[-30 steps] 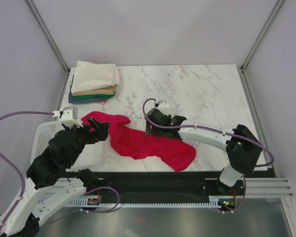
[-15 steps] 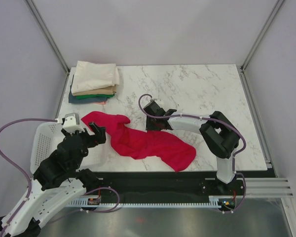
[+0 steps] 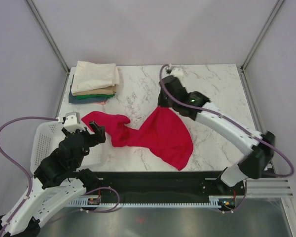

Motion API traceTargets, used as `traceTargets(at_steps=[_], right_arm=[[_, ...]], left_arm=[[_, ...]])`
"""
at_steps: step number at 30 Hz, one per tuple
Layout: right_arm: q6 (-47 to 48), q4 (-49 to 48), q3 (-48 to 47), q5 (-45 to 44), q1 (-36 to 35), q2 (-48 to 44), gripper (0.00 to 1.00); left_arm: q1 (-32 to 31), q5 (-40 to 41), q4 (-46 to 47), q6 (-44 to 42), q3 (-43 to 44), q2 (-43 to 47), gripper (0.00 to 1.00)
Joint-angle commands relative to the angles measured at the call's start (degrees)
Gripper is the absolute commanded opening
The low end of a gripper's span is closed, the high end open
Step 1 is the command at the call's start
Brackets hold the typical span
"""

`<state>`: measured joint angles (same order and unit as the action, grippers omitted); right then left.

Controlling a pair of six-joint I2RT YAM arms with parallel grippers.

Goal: Fold and stack the t-shirts
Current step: Move the tshirt to the center of the board, then flatten the tshirt out

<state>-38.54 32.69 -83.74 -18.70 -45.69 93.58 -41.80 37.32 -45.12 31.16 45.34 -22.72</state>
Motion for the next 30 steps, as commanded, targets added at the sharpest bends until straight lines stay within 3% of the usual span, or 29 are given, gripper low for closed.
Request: traceTargets(at_steps=[1,7,12,16,21,26,30], right_arm=[[3.82,13.59,-10.81,-17.66,0.69,-15.95,0.0],[2.87,26.34,-15.22,-30.06,1.22,-29.41,0.0],[-5.64,31.73,-2.15,-33.42,1.22,-36.35,0.0],[-9.35,33.32,9.01,-33.34,1.4,-40.4,0.0],[-11.2,33.06,15.09,-33.95,1.57,-43.74,0.0],[-10.41,30.34,18.78,-32.98,1.48,-44.8,0.0],[-9.09,26.74,21.51,-30.7,1.57,-44.54,0.0]], left_arm=[[0.14,1.09,-0.05,-1.62,4.65,-0.83,0.91],[0.14,-10.14,-0.49,-4.35,14.92,-13.99,0.9],[-0.12,-21.39,-2.68,-1.91,19.43,-28.24,0.89],[-2.4,-22.82,-2.08,4.6,16.99,-32.73,0.86],[-3.99,-23.78,2.22,8.73,11.01,-34.49,0.84],[-4.25,-27.12,14.0,11.38,2.57,-36.51,0.78],[-4.25,-22.92,18.84,9.37,2.64,-42.03,0.73]])
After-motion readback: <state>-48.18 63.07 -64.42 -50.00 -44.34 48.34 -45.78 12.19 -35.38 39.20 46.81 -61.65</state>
